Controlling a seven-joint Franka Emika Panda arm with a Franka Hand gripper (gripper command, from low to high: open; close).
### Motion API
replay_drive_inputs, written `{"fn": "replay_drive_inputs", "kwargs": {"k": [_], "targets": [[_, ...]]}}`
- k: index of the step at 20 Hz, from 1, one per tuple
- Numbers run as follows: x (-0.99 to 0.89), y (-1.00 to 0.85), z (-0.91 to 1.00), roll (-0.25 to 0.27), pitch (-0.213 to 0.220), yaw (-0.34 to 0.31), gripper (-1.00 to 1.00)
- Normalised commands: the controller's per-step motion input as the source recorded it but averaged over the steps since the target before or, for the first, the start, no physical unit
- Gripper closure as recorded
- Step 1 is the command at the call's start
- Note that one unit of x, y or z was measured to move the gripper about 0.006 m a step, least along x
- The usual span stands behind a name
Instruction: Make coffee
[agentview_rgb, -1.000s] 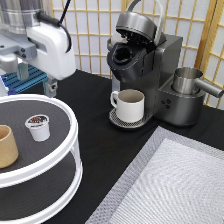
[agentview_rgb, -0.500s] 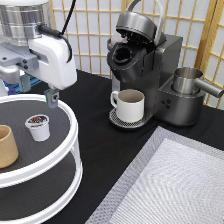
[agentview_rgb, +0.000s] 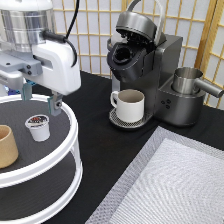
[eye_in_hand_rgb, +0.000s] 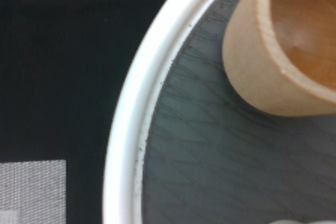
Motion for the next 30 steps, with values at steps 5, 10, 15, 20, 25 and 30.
{"fn": "replay_drive_inputs", "kwargs": {"k": [5,10,15,20,25,30], "targets": [[-0.25,-0.07,-0.34,-0.035,-0.056,0.082,-1.00],[-0.51,-0.01,-0.37,-0.026,-0.050,0.087,-1.00],[-0.59,0.00,-0.33,-0.032,-0.056,0.085,-1.00],[-0.62,0.00,-0.18,-0.042,-0.070,0.065,-1.00],[-0.41,-0.01,-0.10,-0.032,-0.083,0.054,-1.00],[-0.31,-0.02,0.00,-0.037,-0.099,0.046,1.00]]}}
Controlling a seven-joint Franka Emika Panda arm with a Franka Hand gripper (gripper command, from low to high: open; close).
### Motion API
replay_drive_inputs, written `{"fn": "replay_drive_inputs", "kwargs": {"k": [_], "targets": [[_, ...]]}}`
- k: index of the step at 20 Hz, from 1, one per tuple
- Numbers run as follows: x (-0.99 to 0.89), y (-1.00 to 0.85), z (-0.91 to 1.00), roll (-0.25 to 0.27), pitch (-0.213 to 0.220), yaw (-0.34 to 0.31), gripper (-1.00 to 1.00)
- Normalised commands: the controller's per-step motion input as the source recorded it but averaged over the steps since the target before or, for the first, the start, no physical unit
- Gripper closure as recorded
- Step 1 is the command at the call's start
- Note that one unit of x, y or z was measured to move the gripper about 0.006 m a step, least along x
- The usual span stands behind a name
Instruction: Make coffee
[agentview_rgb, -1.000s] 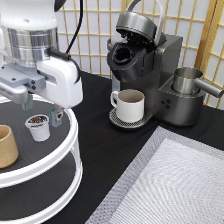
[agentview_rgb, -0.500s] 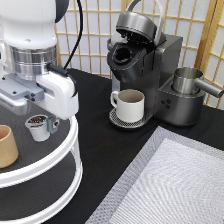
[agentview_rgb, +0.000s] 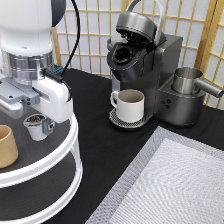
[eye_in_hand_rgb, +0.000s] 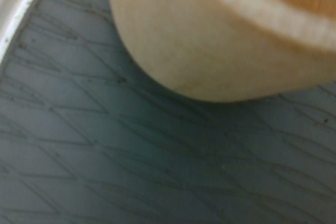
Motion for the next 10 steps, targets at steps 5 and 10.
{"fn": "replay_drive_inputs", "kwargs": {"k": [5,10], "targets": [[-0.17,0.00,0.03,-0.042,-0.172,0.062,1.00],[-0.10,0.00,0.00,-0.048,-0.188,0.083,1.00]]}}
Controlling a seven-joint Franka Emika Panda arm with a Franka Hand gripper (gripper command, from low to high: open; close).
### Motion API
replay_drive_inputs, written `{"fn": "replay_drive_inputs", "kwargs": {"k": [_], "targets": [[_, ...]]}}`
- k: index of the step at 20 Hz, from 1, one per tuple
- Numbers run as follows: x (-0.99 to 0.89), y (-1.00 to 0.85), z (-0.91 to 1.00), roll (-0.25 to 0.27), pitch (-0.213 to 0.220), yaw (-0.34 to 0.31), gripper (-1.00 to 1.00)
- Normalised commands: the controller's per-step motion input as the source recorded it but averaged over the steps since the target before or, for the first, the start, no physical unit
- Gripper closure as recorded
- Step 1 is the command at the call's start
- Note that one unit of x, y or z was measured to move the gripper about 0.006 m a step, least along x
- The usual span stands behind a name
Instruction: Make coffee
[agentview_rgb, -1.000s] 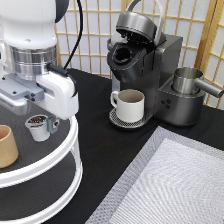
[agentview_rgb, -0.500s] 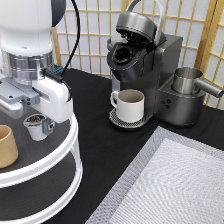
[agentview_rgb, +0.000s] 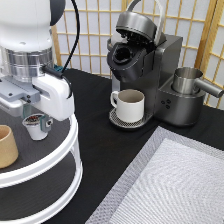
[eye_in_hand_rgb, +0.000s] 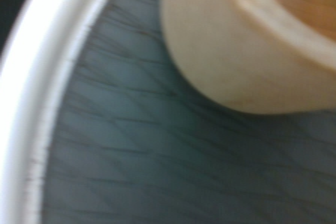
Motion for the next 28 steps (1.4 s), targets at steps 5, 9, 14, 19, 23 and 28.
{"fn": "replay_drive_inputs", "kwargs": {"k": [5,9,14,19,23,28], "targets": [[0.00,0.00,0.25,-0.053,-0.185,0.099,1.00],[0.12,0.27,0.84,0.044,-0.024,0.076,1.00],[0.18,0.45,0.79,0.173,0.103,0.041,1.00],[0.30,0.49,0.63,0.225,0.108,0.025,1.00],[0.39,0.51,0.54,0.258,0.095,0.036,1.00],[0.49,0.39,0.54,0.266,0.051,0.046,1.00]]}}
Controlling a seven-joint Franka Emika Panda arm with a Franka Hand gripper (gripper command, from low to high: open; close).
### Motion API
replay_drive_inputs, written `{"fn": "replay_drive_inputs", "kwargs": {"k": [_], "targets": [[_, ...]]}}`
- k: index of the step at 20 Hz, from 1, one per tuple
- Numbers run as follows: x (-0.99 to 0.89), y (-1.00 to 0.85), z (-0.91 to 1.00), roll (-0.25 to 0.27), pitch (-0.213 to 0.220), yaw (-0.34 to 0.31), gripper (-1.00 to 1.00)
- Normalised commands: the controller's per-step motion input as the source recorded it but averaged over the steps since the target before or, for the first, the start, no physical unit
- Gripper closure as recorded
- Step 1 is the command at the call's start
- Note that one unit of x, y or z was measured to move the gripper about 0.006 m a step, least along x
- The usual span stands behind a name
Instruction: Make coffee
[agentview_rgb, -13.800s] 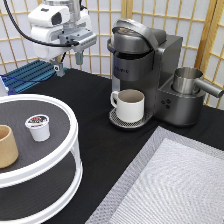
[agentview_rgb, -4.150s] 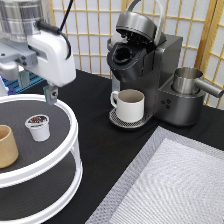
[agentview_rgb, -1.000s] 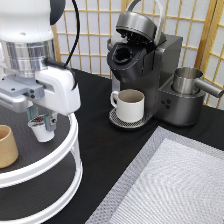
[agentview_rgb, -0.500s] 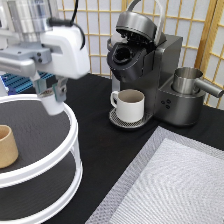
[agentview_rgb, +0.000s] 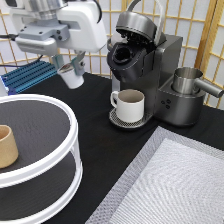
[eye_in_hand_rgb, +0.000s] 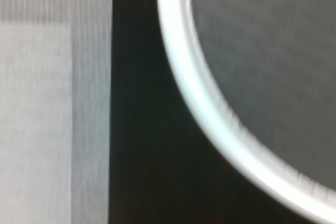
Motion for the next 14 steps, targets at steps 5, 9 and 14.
{"fn": "replay_drive_inputs", "kwargs": {"k": [5,9,14], "targets": [[0.47,0.35,0.54,0.270,0.041,0.073,1.00],[0.24,0.27,0.48,0.291,0.044,0.100,1.00],[0.19,0.23,0.47,0.283,0.081,0.131,1.00]]}}
